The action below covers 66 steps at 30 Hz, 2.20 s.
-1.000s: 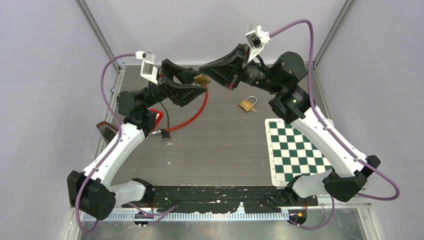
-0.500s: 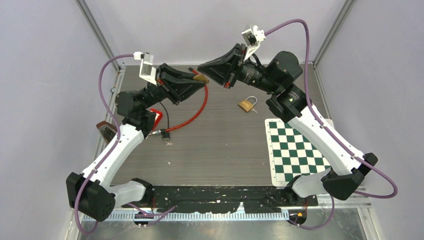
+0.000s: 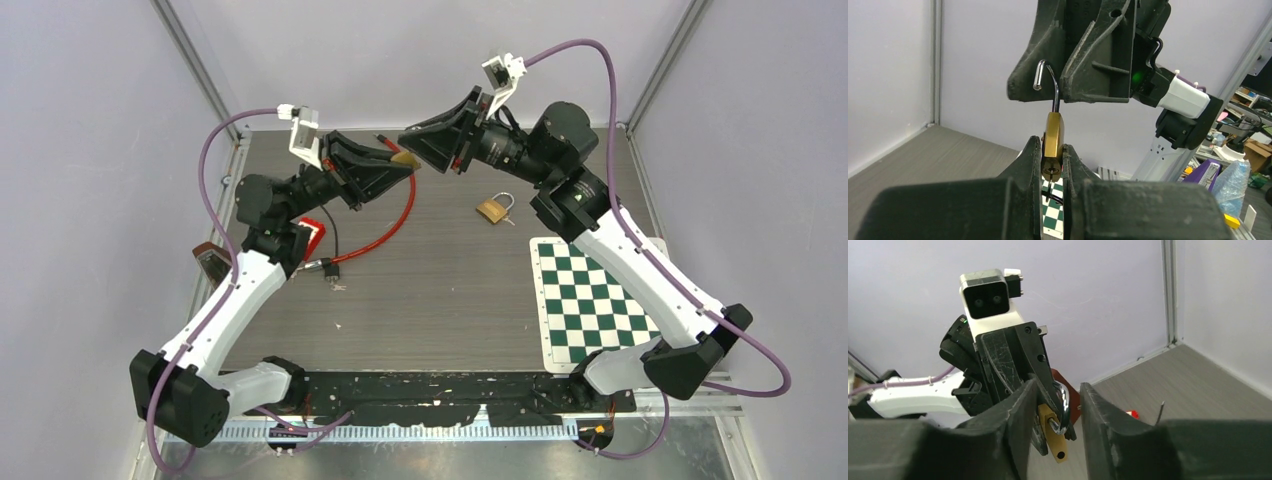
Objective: Lock with the key
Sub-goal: Lock the lock.
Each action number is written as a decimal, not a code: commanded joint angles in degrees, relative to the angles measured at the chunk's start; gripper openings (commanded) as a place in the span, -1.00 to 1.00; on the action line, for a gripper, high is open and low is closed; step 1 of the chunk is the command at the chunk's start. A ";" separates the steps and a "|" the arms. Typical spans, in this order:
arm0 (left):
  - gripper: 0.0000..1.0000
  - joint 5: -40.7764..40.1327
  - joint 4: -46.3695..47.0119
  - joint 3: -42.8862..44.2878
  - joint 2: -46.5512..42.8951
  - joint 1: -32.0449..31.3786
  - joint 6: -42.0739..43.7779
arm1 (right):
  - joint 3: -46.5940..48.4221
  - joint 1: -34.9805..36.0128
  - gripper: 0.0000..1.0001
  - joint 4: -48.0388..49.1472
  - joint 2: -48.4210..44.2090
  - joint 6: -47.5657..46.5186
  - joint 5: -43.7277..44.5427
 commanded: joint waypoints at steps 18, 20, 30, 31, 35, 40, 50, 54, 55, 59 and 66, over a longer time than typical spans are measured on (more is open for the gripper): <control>-1.00 3.82 -33.40 6.66 -1.76 2.31 10.65 | -7.09 -14.53 0.65 -1.44 -4.93 -4.64 0.05; -1.00 5.40 -34.12 7.38 -1.54 2.31 10.47 | -5.64 -14.54 0.62 -1.17 -4.24 -6.26 -6.03; -1.00 16.16 -34.61 10.53 -1.29 2.31 12.27 | -7.12 -12.78 0.29 5.44 -4.91 -10.07 -21.47; -1.00 16.59 -34.66 10.43 -1.49 2.31 13.35 | -6.71 -12.28 0.27 5.03 -4.21 -10.48 -21.27; -1.00 16.28 -38.50 11.54 -1.97 2.31 18.42 | -4.65 -9.04 0.26 0.26 -2.65 -14.30 -19.92; -1.00 16.46 -39.06 11.97 -2.08 2.31 19.65 | -3.47 -7.58 0.26 -4.63 -1.85 -16.63 -19.16; -1.00 20.22 -39.51 11.54 -3.25 2.31 23.87 | -0.34 -7.55 0.27 -19.14 0.80 -22.31 -10.71; -1.00 19.54 -40.47 11.64 -3.31 2.31 25.73 | 0.52 -7.68 0.28 -22.17 1.38 -22.78 -8.67; -1.00 19.22 -40.55 11.72 -3.40 2.31 26.06 | 1.45 -7.77 0.28 -23.72 1.66 -22.79 -8.42; -1.00 14.82 -39.56 11.10 -3.73 2.31 26.33 | 3.83 -8.87 0.05 -24.85 3.50 -19.48 -8.77; -1.00 6.11 -38.89 9.62 -4.81 2.31 26.28 | 2.37 -9.47 0.15 -18.93 1.58 -17.02 -8.93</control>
